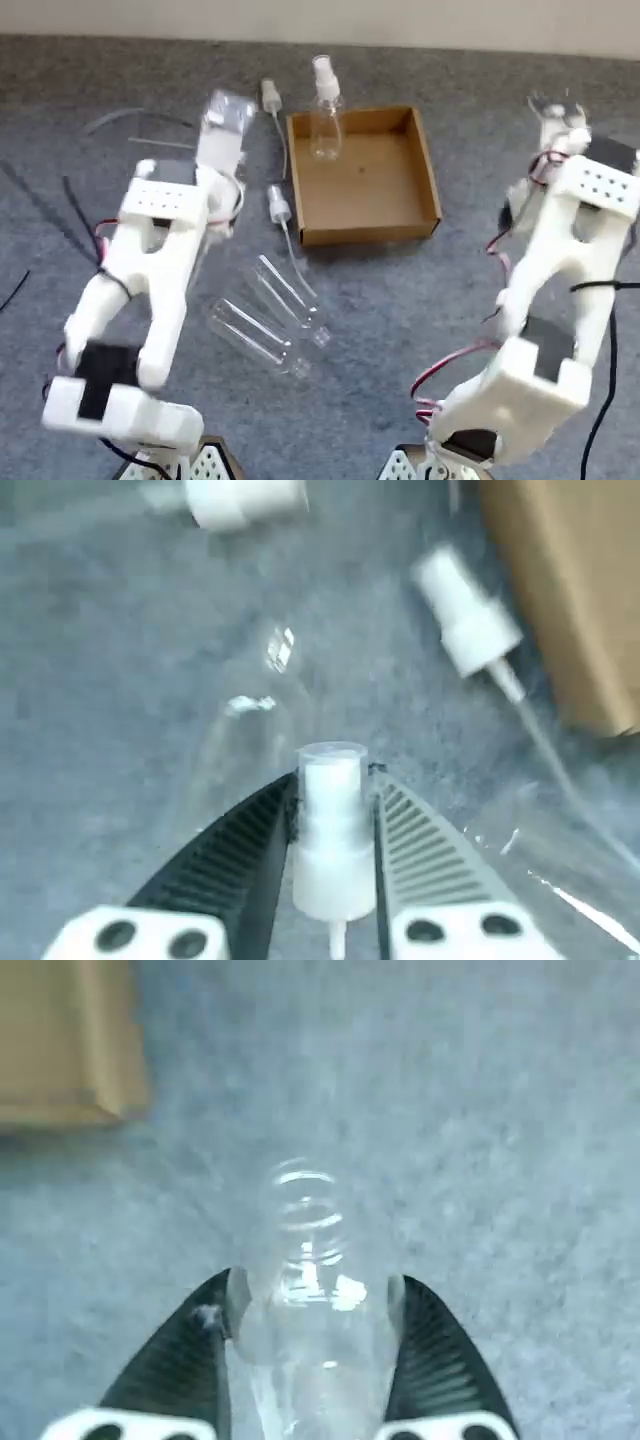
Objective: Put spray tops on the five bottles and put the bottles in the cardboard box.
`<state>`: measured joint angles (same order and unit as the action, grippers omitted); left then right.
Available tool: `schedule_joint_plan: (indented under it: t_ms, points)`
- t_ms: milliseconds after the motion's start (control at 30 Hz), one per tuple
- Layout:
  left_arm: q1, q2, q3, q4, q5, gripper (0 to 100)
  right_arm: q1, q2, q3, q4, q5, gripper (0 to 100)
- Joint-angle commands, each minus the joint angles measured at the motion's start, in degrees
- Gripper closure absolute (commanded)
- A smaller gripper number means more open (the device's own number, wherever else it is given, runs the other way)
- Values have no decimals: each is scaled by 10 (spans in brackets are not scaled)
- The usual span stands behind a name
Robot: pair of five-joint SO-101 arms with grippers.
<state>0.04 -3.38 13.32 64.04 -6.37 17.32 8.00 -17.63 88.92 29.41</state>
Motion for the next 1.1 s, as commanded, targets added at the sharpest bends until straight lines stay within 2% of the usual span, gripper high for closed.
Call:
schedule_joint_plan:
  t_ms: [0,100,200,400,500,567,667,800,867,967,1067]
  points:
    - [-10,-96,-106,61,6,979,-80,-116,-34,2,-71,995]
    - [-7,-156,-173,105,6,979,-148,-184,4,-24,-136,995]
    - [-7,-211,-228,135,8,979,-225,-254,94,-93,-185,995]
    - [-3,-321,-253,139,76,979,-355,-403,376,-338,-279,995]
    - [41,-371,-231,135,94,980,-393,-462,504,-458,-304,995]
    - [73,-404,-210,135,106,980,-409,-492,575,-501,-290,995]
    - [122,-444,-162,71,132,997,-431,-534,656,-504,-242,994]
    - [170,-480,-72,-75,146,995,-472,-601,726,-506,-196,994]
    - [197,-488,-29,-141,146,995,-487,-638,749,-517,-214,994]
    - [226,-488,16,-219,146,995,-495,-697,793,-594,-268,994]
    - [243,-488,44,-277,147,995,-495,-757,865,-655,-280,994]
